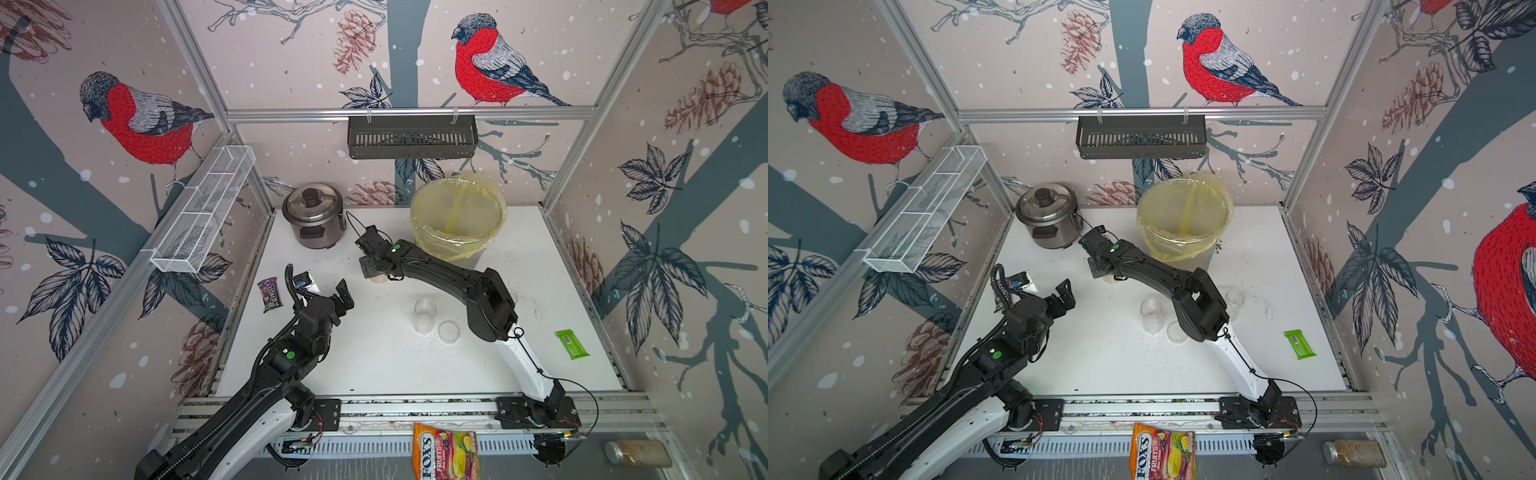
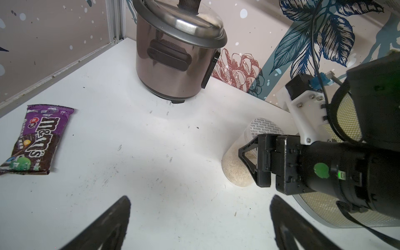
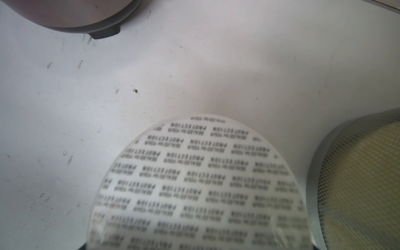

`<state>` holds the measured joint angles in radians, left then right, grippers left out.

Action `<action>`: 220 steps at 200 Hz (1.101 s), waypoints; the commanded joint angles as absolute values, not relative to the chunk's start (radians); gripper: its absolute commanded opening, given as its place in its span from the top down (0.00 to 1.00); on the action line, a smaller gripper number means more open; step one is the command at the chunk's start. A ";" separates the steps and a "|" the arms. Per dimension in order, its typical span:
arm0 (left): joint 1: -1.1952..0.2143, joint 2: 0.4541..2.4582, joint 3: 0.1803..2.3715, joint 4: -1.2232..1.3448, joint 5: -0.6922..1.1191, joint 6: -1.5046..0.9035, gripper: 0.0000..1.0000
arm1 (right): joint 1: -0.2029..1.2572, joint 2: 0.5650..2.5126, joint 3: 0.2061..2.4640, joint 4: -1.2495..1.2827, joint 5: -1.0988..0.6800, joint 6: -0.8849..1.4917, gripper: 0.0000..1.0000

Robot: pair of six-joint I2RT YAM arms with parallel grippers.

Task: Empty moldy rice from jars
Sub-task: Pick up the jar from the center of the board.

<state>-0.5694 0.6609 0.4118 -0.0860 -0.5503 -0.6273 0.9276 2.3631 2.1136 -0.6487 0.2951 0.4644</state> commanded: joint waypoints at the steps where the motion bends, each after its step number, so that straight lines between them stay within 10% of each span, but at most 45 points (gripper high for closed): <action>1: -0.567 0.662 0.404 -0.027 -0.556 -0.617 0.01 | 0.927 2.343 2.111 -0.620 0.312 0.458 0.24; 121: -0.571 0.734 0.242 0.436 -0.318 -0.293 0.14 | 0.932 2.139 2.015 -0.604 0.222 0.479 0.26; 220: -0.616 0.899 0.285 0.656 -0.164 -0.103 0.04 | 0.960 1.906 1.936 -0.692 0.072 0.484 0.27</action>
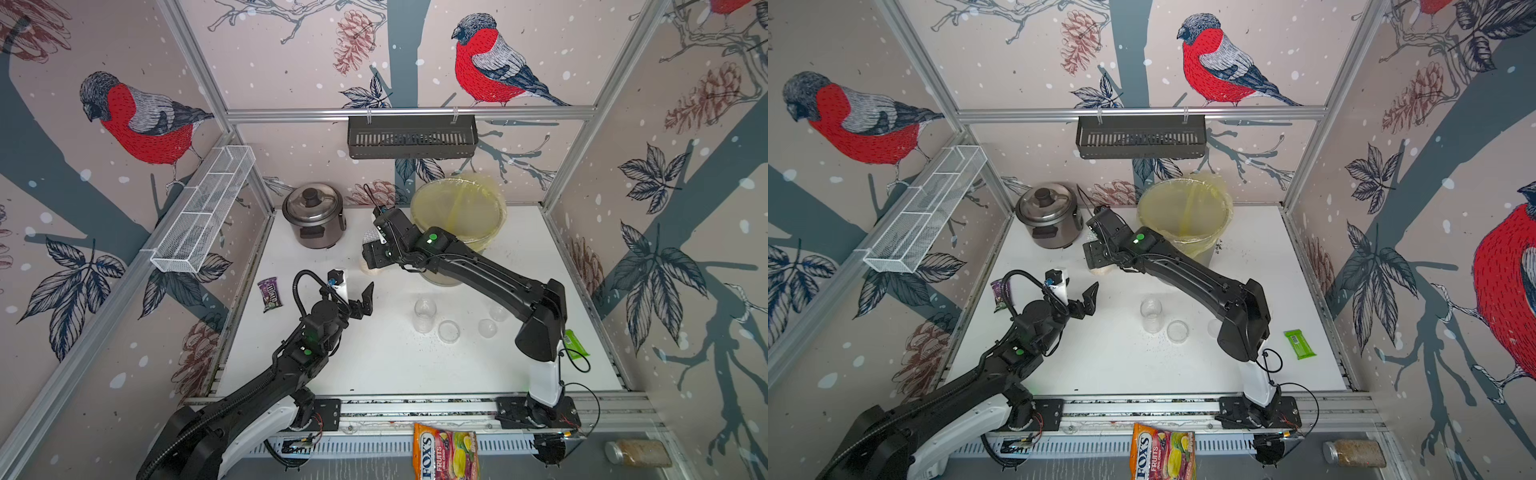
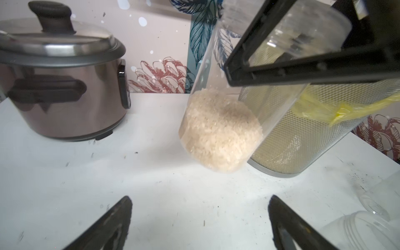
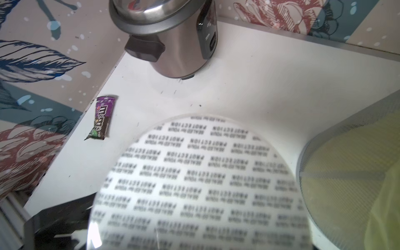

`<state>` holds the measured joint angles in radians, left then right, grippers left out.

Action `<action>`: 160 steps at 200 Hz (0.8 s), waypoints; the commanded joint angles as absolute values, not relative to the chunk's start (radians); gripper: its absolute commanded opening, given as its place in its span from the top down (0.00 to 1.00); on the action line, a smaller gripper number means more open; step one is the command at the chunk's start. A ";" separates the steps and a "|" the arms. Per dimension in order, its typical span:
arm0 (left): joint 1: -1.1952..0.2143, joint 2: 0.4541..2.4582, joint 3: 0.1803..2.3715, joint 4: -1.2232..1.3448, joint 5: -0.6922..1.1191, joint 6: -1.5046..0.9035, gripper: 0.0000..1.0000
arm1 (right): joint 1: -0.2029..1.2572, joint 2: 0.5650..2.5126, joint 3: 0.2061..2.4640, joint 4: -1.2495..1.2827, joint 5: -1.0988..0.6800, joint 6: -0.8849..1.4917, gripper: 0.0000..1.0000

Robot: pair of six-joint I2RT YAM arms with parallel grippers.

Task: Empty moldy rice from jars
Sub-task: Pick up the jar from the center of the board.

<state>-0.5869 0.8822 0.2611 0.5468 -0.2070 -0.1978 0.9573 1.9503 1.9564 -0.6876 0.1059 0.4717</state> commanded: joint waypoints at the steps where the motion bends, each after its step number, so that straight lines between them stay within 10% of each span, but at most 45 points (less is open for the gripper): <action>1: -0.619 0.900 0.284 0.657 -0.169 -0.099 0.03 | 0.960 1.903 1.935 -0.693 0.072 0.484 0.27; 160: -0.713 0.910 0.320 0.684 -0.218 0.046 0.08 | 0.995 1.708 1.792 -0.668 -0.015 0.499 0.28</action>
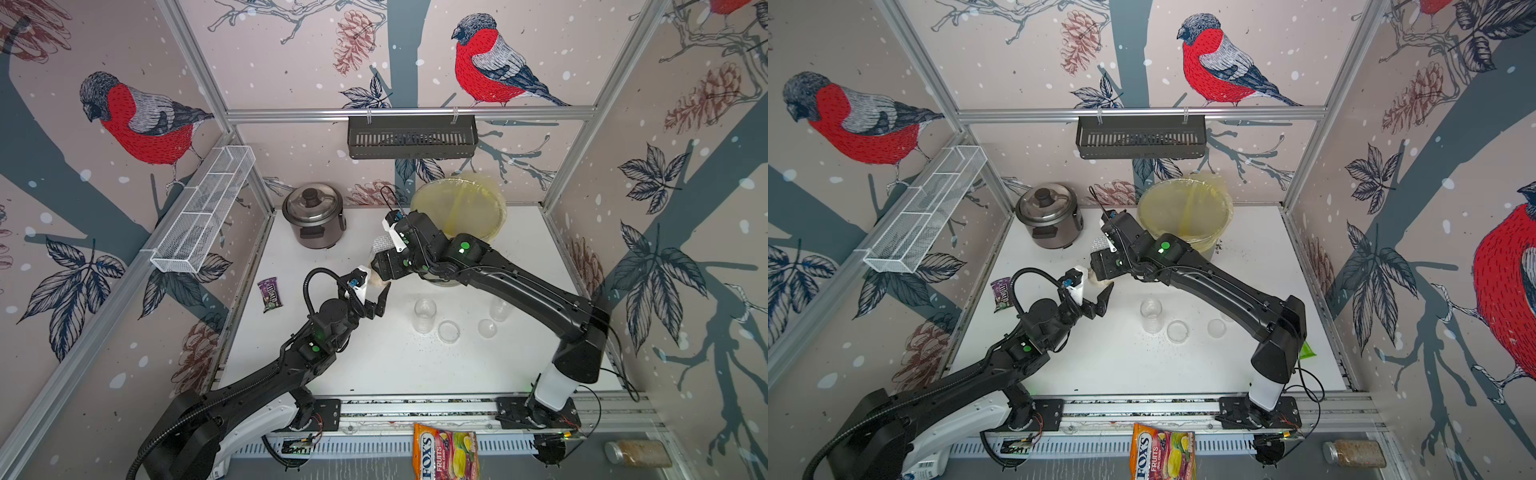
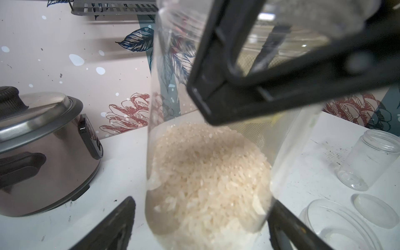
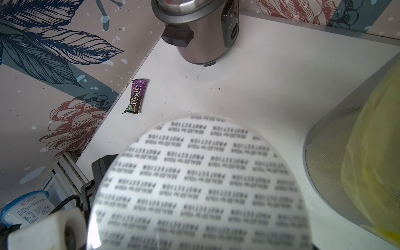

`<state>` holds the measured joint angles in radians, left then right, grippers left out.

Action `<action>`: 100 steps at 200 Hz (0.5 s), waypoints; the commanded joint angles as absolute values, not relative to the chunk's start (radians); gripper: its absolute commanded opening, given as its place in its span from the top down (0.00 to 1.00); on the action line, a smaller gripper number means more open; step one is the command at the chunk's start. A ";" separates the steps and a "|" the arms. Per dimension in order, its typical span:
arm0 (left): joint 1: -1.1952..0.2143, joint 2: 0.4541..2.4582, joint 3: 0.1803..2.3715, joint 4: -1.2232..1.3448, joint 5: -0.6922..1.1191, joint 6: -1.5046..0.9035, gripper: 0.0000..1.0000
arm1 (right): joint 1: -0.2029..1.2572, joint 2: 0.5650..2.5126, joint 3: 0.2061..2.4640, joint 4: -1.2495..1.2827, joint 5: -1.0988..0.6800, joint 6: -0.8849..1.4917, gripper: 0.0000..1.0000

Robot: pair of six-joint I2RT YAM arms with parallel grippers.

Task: Empty moldy rice from jars
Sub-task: Pick up the jar from the center of the board.

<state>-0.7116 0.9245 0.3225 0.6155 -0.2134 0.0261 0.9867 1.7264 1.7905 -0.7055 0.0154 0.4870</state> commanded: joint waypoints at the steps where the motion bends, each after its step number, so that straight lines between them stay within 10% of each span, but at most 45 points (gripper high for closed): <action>1: -0.713 0.908 0.319 0.685 -0.218 0.046 0.08 | 0.995 1.708 1.791 -0.668 -0.015 0.499 0.28; 100: -0.713 0.862 0.307 0.771 -0.204 0.051 0.08 | 1.014 1.680 1.769 -0.655 -0.056 0.522 0.28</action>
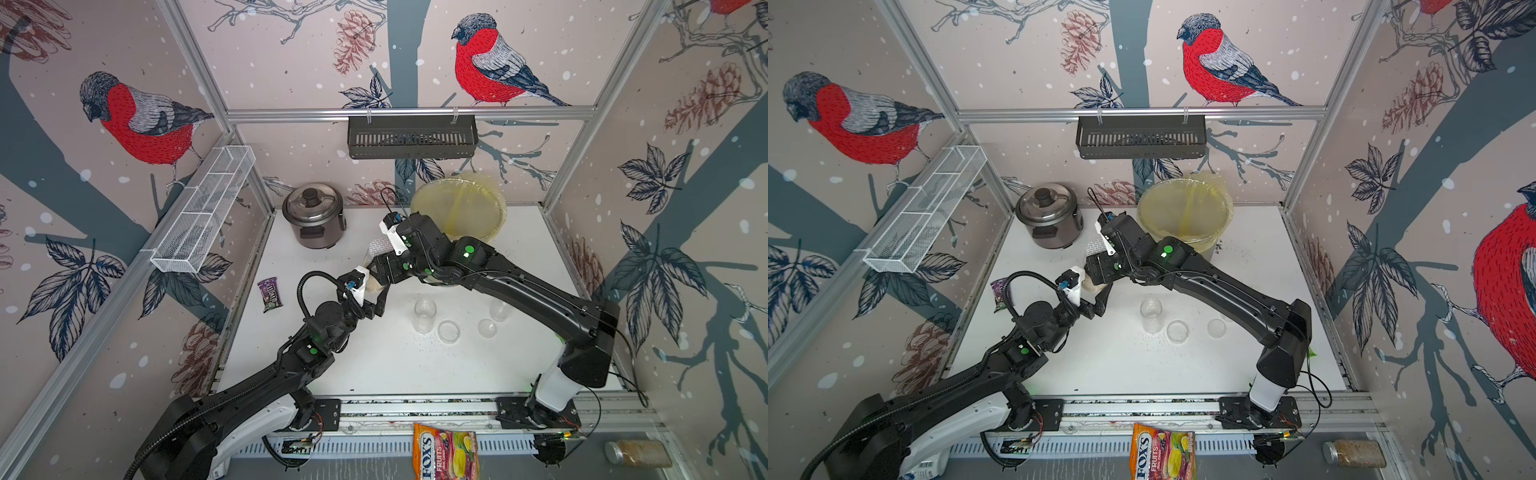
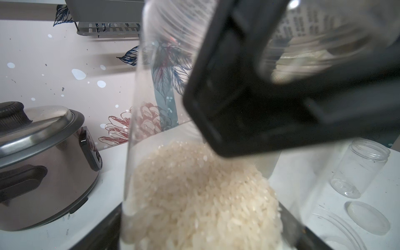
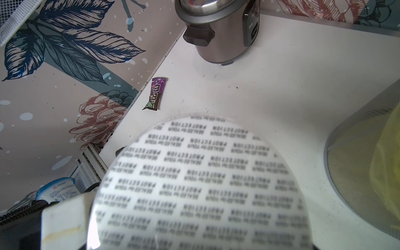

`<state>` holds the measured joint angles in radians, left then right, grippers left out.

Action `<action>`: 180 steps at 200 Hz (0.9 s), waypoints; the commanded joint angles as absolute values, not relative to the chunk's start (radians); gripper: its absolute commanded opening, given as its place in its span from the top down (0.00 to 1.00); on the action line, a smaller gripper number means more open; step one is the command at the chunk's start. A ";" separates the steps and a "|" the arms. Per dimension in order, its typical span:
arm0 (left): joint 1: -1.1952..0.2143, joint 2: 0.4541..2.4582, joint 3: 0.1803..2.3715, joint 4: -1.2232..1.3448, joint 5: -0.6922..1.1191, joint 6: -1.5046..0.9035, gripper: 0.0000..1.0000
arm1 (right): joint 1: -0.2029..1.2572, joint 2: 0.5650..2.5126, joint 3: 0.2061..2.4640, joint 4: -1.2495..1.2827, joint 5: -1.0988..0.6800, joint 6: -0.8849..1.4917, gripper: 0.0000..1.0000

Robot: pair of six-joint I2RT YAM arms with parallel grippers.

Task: Empty moldy rice from jars
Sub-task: Pick up the jar from the center of the board.

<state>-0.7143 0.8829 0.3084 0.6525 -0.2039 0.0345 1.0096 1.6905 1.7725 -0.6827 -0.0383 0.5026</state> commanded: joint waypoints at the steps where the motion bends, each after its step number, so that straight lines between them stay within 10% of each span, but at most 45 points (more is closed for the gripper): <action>1: -0.713 0.861 0.306 0.771 -0.204 0.052 0.08 | 1.014 1.680 1.769 -0.655 -0.056 0.522 0.28; 180: -0.723 0.887 0.326 0.721 -0.158 0.171 0.06 | 1.014 1.719 1.835 -0.738 -0.105 0.522 0.29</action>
